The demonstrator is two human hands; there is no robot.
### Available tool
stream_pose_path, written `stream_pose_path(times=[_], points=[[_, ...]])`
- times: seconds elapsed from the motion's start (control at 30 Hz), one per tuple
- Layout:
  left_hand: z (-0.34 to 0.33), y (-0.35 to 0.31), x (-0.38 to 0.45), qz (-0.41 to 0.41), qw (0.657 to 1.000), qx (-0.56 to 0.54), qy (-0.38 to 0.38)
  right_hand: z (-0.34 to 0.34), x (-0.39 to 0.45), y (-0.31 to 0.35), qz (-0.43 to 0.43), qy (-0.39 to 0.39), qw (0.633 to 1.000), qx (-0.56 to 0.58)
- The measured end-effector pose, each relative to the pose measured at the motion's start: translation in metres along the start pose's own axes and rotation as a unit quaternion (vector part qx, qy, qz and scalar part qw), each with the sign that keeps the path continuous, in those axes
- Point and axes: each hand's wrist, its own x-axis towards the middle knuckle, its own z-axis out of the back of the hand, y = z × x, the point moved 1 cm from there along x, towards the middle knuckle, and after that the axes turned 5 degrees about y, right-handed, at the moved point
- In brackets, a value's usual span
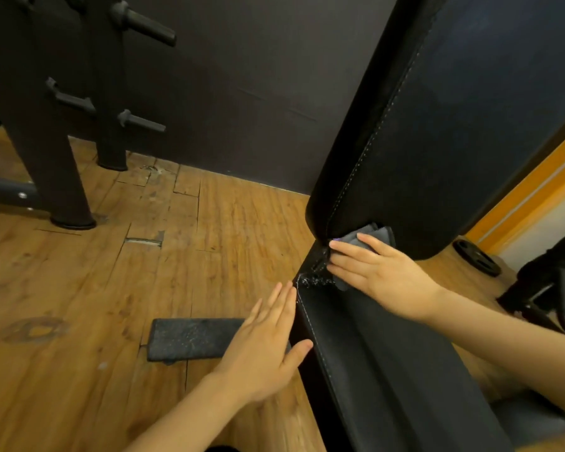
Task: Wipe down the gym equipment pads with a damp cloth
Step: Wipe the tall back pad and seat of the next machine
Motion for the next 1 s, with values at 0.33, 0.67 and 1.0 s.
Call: stream_pose_path(times=[0.33,0.67,1.0], points=[[-0.005,0.008,0.003,0.023,0.992,0.124,-0.006,-0.008,0.013,0.057,-0.204,0.029,0.821,0.532],[0.004,0.0,0.0,-0.009,0.998,0.065,0.013,-0.025,0.014,0.052,-0.351,0.032,0.79,0.501],[0.004,0.006,-0.005,-0.019,0.997,0.055,0.043,-0.041,-0.021,0.043,-0.397,0.033,0.777,0.488]])
